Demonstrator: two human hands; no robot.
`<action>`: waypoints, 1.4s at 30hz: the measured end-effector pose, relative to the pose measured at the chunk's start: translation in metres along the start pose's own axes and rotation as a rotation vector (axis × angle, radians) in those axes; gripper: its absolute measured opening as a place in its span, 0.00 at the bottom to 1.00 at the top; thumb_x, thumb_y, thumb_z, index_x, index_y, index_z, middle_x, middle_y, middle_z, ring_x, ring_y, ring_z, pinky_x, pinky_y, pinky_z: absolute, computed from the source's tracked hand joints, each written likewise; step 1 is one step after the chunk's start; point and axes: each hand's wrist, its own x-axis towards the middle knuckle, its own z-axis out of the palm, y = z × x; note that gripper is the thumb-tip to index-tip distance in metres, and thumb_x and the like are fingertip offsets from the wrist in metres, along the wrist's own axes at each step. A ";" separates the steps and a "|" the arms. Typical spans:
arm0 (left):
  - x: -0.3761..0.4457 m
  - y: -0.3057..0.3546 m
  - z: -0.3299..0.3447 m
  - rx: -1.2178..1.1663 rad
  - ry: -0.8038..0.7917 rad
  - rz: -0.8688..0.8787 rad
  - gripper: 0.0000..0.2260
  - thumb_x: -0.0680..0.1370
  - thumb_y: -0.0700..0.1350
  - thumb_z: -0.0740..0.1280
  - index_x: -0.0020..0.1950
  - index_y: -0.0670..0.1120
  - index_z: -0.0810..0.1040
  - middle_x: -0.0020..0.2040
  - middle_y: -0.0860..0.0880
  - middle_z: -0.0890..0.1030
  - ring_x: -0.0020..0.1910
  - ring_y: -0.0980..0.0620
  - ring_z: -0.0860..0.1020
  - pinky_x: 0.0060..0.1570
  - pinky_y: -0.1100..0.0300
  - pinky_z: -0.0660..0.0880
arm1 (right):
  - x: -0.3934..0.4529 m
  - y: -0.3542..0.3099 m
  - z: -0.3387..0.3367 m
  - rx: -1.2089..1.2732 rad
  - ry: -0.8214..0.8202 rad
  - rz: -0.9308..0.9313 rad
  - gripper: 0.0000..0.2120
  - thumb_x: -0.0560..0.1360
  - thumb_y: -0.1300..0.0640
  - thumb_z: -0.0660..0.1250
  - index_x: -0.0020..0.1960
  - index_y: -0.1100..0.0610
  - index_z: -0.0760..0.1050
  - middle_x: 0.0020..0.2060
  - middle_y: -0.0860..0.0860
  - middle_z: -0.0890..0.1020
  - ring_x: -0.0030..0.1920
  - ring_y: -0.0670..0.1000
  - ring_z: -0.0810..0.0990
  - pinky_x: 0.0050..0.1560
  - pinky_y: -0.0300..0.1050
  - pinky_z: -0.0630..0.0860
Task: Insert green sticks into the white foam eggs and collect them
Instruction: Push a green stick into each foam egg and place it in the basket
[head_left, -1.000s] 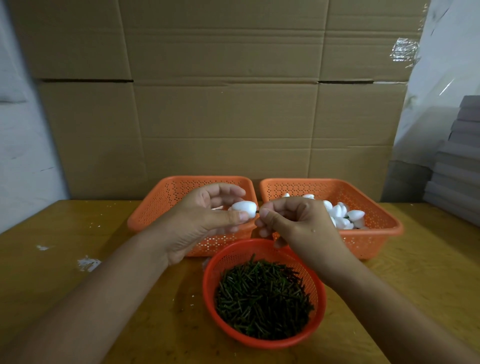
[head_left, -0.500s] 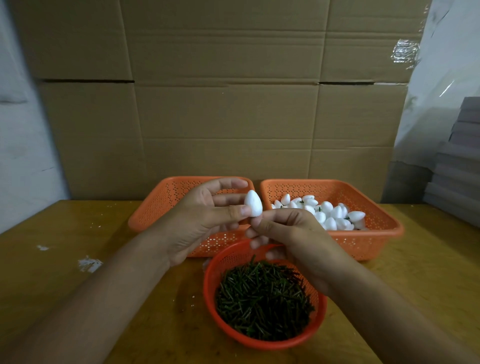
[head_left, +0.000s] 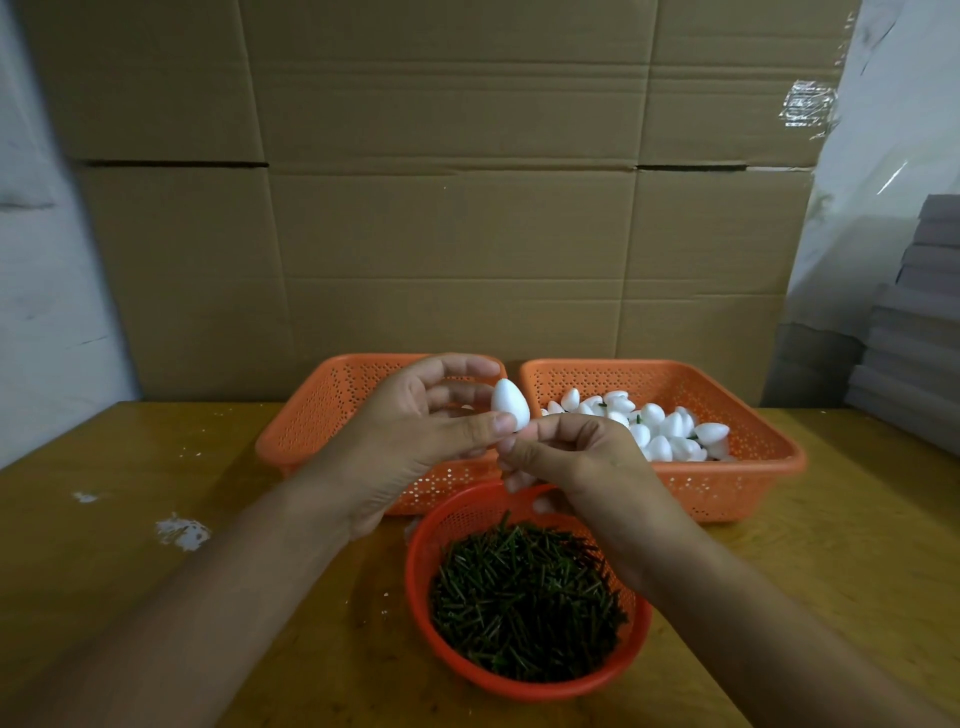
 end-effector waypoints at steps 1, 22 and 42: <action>0.000 0.000 0.000 0.007 0.004 0.005 0.22 0.65 0.45 0.78 0.59 0.48 0.80 0.50 0.47 0.86 0.46 0.52 0.84 0.46 0.61 0.81 | -0.001 0.000 0.000 -0.005 -0.008 -0.005 0.04 0.73 0.56 0.74 0.40 0.54 0.83 0.33 0.49 0.84 0.35 0.44 0.82 0.31 0.34 0.74; 0.001 0.001 -0.008 -0.089 -0.095 -0.047 0.16 0.69 0.44 0.75 0.56 0.47 0.83 0.54 0.44 0.85 0.51 0.50 0.84 0.49 0.60 0.81 | -0.001 -0.005 -0.003 -0.008 -0.112 -0.062 0.09 0.78 0.57 0.69 0.41 0.54 0.84 0.40 0.54 0.86 0.35 0.46 0.82 0.31 0.36 0.74; 0.002 -0.005 -0.007 -0.016 -0.073 -0.021 0.15 0.69 0.46 0.76 0.55 0.48 0.84 0.53 0.46 0.86 0.50 0.51 0.84 0.47 0.60 0.81 | -0.002 -0.004 -0.002 -0.064 -0.063 -0.041 0.08 0.77 0.57 0.70 0.40 0.54 0.84 0.38 0.52 0.86 0.34 0.45 0.82 0.31 0.36 0.74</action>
